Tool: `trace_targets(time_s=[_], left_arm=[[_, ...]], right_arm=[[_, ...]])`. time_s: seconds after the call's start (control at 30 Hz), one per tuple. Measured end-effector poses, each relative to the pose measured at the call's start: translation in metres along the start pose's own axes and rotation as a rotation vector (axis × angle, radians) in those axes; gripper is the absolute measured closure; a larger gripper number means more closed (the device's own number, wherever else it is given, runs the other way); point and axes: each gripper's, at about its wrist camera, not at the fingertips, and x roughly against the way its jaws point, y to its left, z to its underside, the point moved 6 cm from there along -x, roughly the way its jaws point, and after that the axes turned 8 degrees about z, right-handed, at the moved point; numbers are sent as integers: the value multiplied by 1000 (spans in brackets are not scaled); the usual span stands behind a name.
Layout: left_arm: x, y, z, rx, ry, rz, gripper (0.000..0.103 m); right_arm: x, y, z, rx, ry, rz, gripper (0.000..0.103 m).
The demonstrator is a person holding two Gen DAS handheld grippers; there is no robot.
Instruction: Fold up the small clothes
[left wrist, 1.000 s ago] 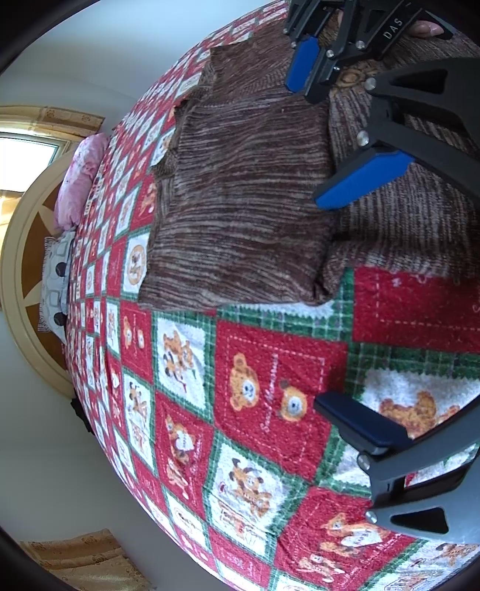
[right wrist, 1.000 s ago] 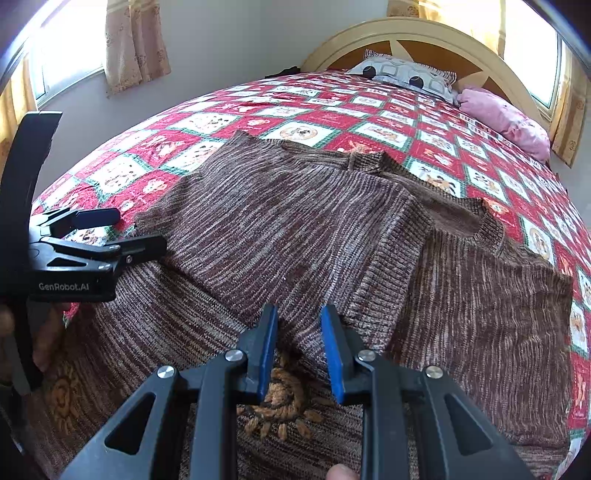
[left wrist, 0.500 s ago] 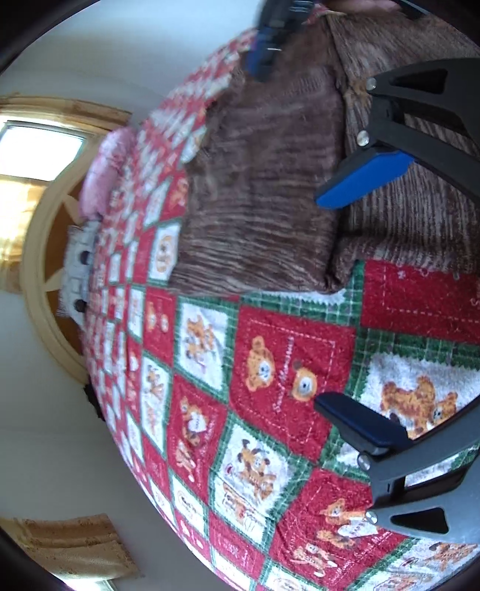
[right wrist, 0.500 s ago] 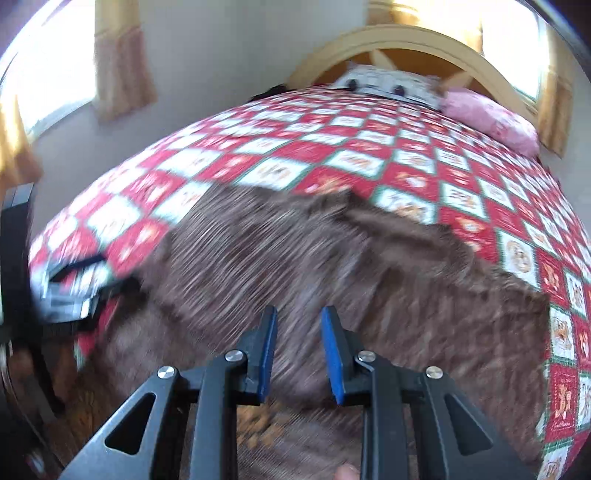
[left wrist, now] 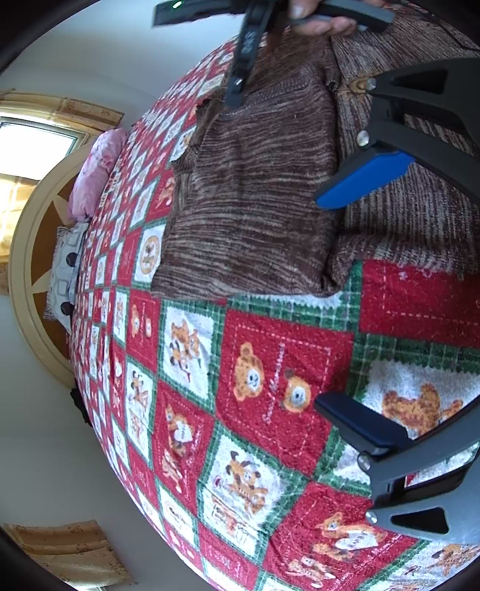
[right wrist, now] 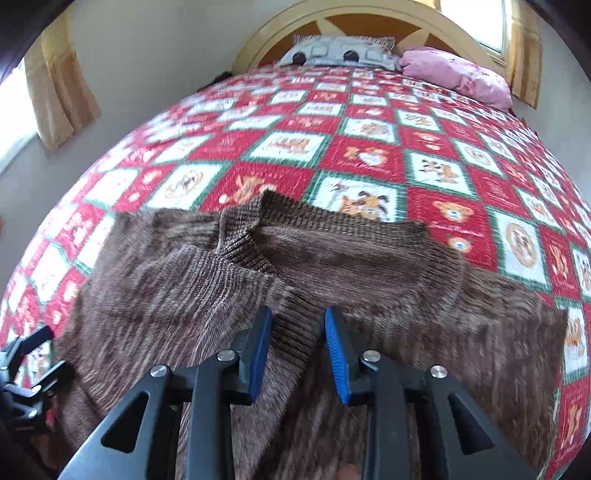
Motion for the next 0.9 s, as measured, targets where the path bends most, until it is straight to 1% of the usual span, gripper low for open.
trace_targets(time_s=[0.07, 0.13, 0.17, 0.2, 0.33, 0.43, 0.53, 0.57, 0.63, 0.8, 0.9], left_arm=[[-1, 0, 0, 0, 2, 4, 1], [-2, 0, 0, 0, 9, 2, 1], [-2, -1, 1, -2, 9, 0, 1], [-1, -1, 1, -3, 7, -1, 1], [4, 0, 2, 1, 3, -4, 1], [14, -2, 7, 6, 21, 16, 1], [28, -4, 14, 31, 21, 31, 1], [30, -6, 17, 30, 22, 35, 1], [37, -15, 25, 2, 32, 23, 1], [53, -33, 51, -53, 49, 23, 1], [64, -37, 60, -77, 37, -2, 1]], right_arm=[[7, -7, 13, -10, 8, -7, 73], [2, -12, 28, 29, 38, 34, 72], [4, -12, 33, 47, 16, 22, 73], [9, -15, 35, 39, -1, 17, 73], [35, -37, 50, -46, -20, 9, 71], [61, -59, 75, -50, -41, 64, 71], [68, -88, 97, -65, -11, 128, 71], [70, -93, 101, -69, -14, 128, 71], [78, -101, 106, -84, -26, 99, 71], [91, -106, 120, -102, -30, 86, 71], [99, -107, 131, -107, -35, 91, 71]])
